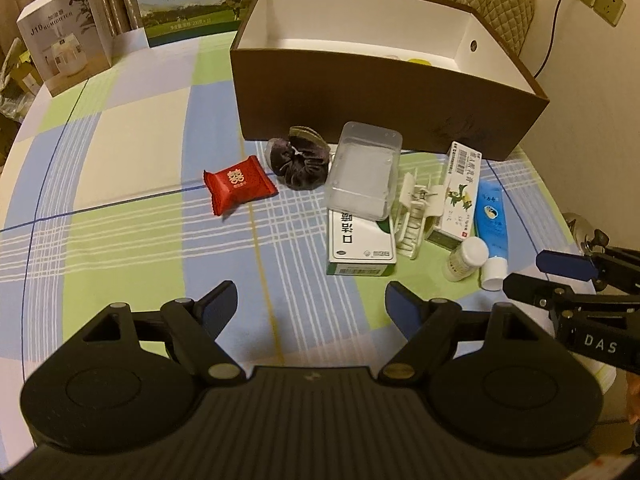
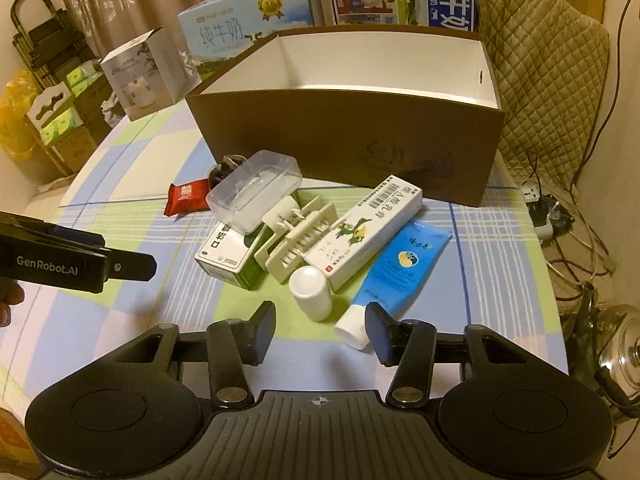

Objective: Organize objects
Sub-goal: 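Move both tools back toward the remaining items on the table, then grasp the clear plastic container with the left gripper while the right grasps the white pill bottle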

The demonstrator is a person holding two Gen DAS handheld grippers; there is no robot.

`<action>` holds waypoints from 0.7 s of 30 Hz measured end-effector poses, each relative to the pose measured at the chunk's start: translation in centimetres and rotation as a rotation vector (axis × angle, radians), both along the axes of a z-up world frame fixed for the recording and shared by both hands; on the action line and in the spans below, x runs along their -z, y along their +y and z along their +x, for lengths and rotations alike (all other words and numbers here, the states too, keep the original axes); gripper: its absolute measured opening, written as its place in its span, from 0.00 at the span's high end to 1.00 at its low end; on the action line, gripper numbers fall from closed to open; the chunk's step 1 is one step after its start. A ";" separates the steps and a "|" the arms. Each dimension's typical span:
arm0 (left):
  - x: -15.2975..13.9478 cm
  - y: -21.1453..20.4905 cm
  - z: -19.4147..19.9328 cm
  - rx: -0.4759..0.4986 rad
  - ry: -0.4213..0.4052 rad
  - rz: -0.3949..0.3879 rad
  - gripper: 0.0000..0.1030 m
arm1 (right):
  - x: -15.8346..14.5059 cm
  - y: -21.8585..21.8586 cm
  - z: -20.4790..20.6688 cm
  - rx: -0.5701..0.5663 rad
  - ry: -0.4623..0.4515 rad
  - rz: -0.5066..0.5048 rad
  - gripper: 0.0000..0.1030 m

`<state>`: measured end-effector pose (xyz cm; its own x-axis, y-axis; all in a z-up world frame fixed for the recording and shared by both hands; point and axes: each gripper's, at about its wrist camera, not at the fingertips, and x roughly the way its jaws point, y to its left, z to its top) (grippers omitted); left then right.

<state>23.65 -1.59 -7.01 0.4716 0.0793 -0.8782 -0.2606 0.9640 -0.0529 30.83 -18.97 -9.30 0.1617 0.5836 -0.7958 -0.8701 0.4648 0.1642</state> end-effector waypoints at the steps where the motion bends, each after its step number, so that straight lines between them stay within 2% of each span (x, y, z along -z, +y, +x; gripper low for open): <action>1: 0.1 0.2 0.0 0.003 0.001 0.000 0.25 | 0.1 0.2 -0.1 0.002 -0.002 -0.001 0.56; 21: 0.5 2.5 0.5 0.059 -0.021 -0.009 0.25 | 3.1 3.8 -0.7 0.064 -0.067 -0.050 0.68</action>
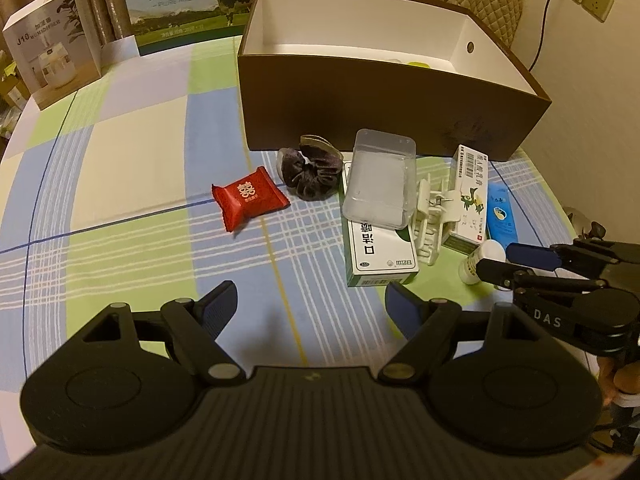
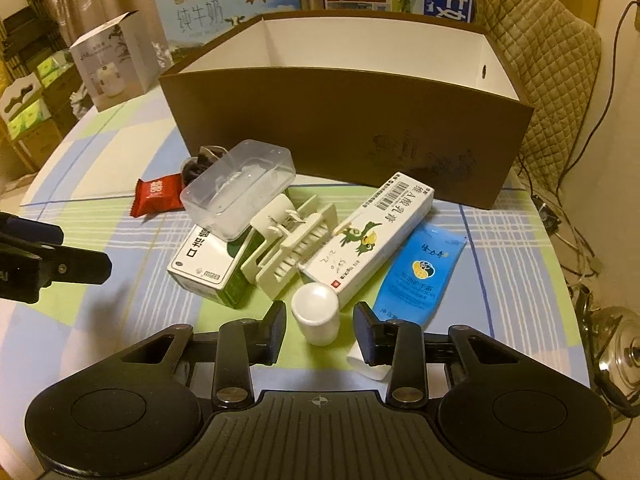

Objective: Organize objects
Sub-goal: 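Grasp the clear plastic container with the left gripper while the right grasps the white pill bottle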

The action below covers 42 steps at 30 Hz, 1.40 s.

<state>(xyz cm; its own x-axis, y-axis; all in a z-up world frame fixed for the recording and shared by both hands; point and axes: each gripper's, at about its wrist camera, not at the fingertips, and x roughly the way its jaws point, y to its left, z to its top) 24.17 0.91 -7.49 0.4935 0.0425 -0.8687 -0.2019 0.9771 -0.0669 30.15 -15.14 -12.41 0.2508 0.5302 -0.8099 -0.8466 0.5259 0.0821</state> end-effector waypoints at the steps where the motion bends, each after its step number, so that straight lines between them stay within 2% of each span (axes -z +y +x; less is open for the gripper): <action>1: 0.1 0.0 0.1 0.001 0.001 -0.002 0.25 | 0.1 0.0 0.0 0.001 -0.003 -0.003 0.69; 12: 0.4 -0.8 1.8 0.063 -0.010 -0.010 0.25 | 0.4 0.1 0.0 0.003 -0.004 0.027 0.77; 19: -0.1 -1.4 4.1 0.117 -0.049 -0.017 0.25 | -1.7 -0.8 0.5 0.045 -0.001 0.094 0.77; 26: 0.6 -2.0 7.5 0.179 -0.072 -0.032 0.37 | -3.6 -2.6 2.2 0.123 -0.009 0.133 0.77; 30: 1.6 -2.3 9.5 0.213 -0.049 -0.032 0.44 | -3.9 -3.5 3.2 0.167 -0.013 0.132 0.77; 42: 3.5 -2.9 13.0 0.250 -0.008 -0.024 0.48 | -3.9 -5.3 4.9 0.232 0.002 0.131 0.77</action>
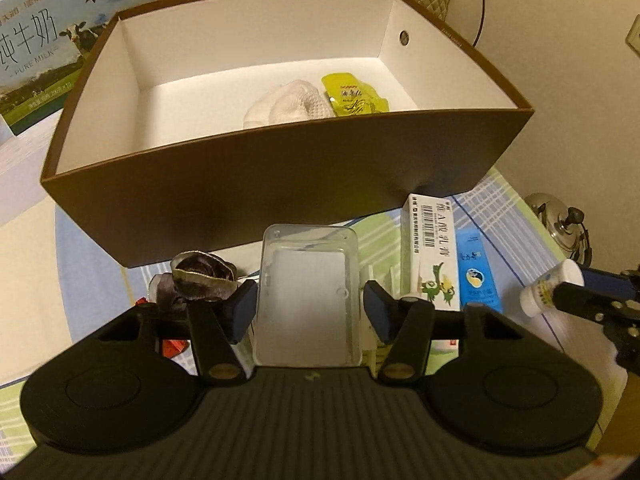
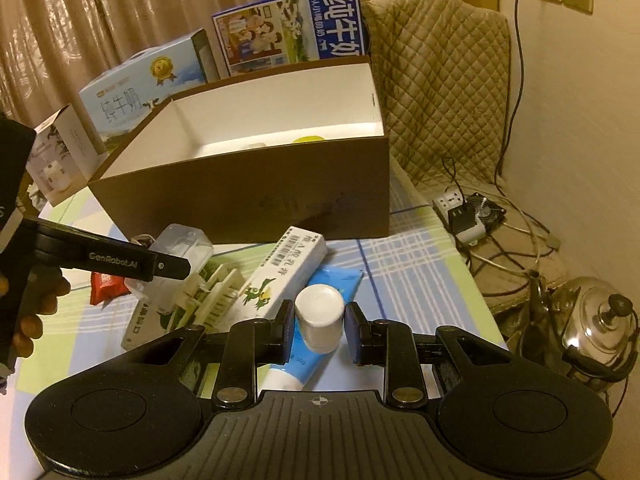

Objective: Organize objects
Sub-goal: 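Grasp the clear plastic container with the left gripper while the right grasps the white pill bottle, then lower the container and pill bottle into the box and open both grippers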

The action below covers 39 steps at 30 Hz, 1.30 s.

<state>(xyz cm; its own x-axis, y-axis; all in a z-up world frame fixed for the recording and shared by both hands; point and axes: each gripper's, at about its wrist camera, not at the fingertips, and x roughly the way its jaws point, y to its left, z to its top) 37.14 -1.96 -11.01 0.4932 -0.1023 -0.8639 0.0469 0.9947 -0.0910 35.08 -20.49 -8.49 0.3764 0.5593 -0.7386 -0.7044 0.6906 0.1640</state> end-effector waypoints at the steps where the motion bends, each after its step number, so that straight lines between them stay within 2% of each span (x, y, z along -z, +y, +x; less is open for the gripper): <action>1: 0.2 0.0 0.1 -0.002 0.003 -0.001 0.48 | 0.0 0.0 0.1 0.000 0.000 0.000 0.77; 7: 0.1 0.1 0.3 -0.019 -0.011 -0.004 0.50 | 0.2 0.0 0.5 -0.004 0.003 -0.003 0.77; 12: -1.1 0.5 -0.5 -0.024 -0.046 -0.011 0.50 | -0.3 0.0 1.0 -0.009 -0.006 0.009 0.77; 18: -3.9 1.6 -2.0 -0.062 -0.078 -0.018 0.50 | -2.2 0.3 1.8 -0.036 -0.026 0.054 0.77; 25: -8.4 3.8 -3.1 -0.126 -0.145 -0.030 0.50 | -5.0 2.0 2.8 -0.101 -0.060 0.121 0.77; 30: -11.8 5.2 -1.6 -0.157 -0.227 -0.051 0.50 | -7.1 4.5 4.4 -0.140 -0.097 0.170 0.77; 32: -12.7 5.5 -0.3 -0.171 -0.242 -0.037 0.50 | -7.8 5.6 5.3 -0.150 -0.116 0.183 0.77; 35: -13.3 5.8 1.7 -0.179 -0.250 -0.029 0.50 | -8.3 7.4 6.8 -0.163 -0.127 0.194 0.77; 39: -12.9 6.0 4.7 -0.192 -0.221 -0.012 0.50 | -7.8 9.7 8.7 -0.187 -0.120 0.174 0.77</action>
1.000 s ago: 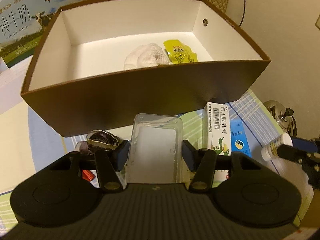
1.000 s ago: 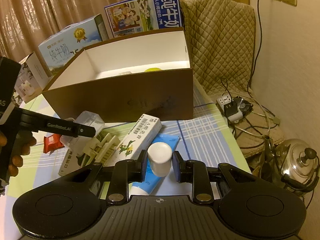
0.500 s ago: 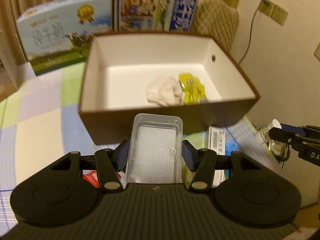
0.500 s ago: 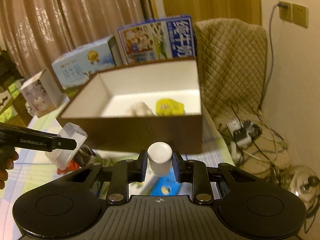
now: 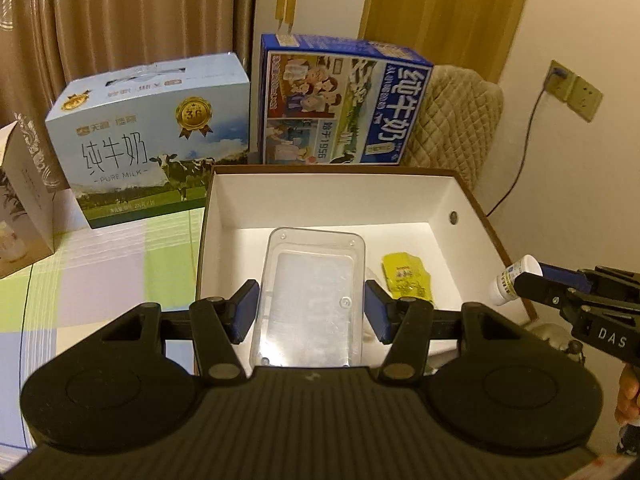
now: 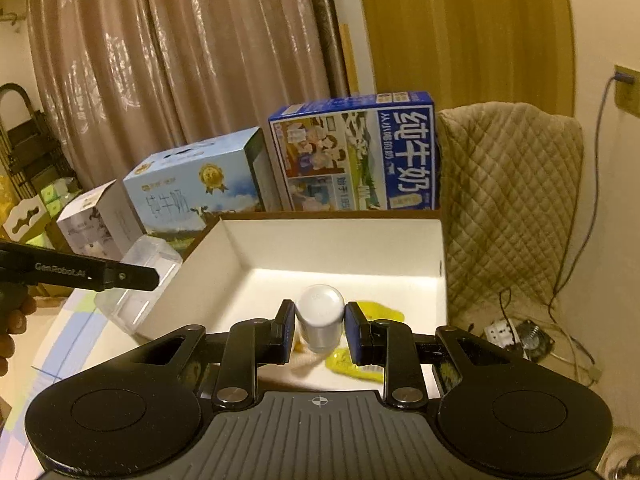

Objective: Organize objects
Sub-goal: 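Lower the container and pill bottle into the box and open both grippers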

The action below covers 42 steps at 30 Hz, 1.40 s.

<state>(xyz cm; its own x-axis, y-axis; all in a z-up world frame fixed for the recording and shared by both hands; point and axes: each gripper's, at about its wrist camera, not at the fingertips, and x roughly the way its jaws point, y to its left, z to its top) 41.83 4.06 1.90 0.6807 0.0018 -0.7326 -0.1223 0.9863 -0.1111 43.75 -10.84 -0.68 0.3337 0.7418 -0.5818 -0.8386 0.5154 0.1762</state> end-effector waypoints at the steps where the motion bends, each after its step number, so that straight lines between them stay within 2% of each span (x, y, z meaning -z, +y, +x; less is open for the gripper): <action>1: 0.4 0.0 0.5 -0.005 0.013 0.002 0.50 | 0.3 0.5 0.5 -0.005 0.008 -0.012 0.77; 11: 6.2 0.9 5.9 -0.042 0.187 0.019 0.50 | 5.2 4.4 3.9 -0.022 0.101 -0.154 0.77; 20: 9.9 0.7 6.9 -0.039 0.279 0.021 0.50 | 7.6 5.3 5.7 -0.013 0.206 -0.213 0.77; 24: 10.6 0.5 6.9 -0.028 0.305 0.022 0.49 | 8.0 5.4 5.9 -0.017 0.235 -0.231 0.77; 27: 10.7 0.4 6.8 -0.023 0.311 0.023 0.42 | 8.1 5.6 5.9 -0.026 0.260 -0.245 0.77; 31: 10.3 0.5 6.7 -0.022 0.308 0.008 0.40 | 8.3 6.0 5.8 -0.035 0.302 -0.265 0.77; 34: 9.6 0.6 6.5 -0.025 0.290 0.006 0.34 | 8.3 6.6 5.9 -0.034 0.337 -0.280 0.77; 36: 9.1 0.7 6.3 -0.025 0.278 0.005 0.34 | 8.0 6.6 5.8 -0.015 0.330 -0.267 0.72; 38: 8.5 0.8 6.0 -0.027 0.265 -0.002 0.34 | 7.4 6.4 5.7 0.002 0.304 -0.241 0.51; 40: 8.0 0.9 5.6 -0.030 0.255 -0.004 0.33 | 6.8 6.1 5.5 0.007 0.301 -0.220 0.47; 42: 7.3 1.1 5.0 -0.030 0.240 -0.006 0.33 | 6.1 5.7 5.4 0.012 0.298 -0.201 0.46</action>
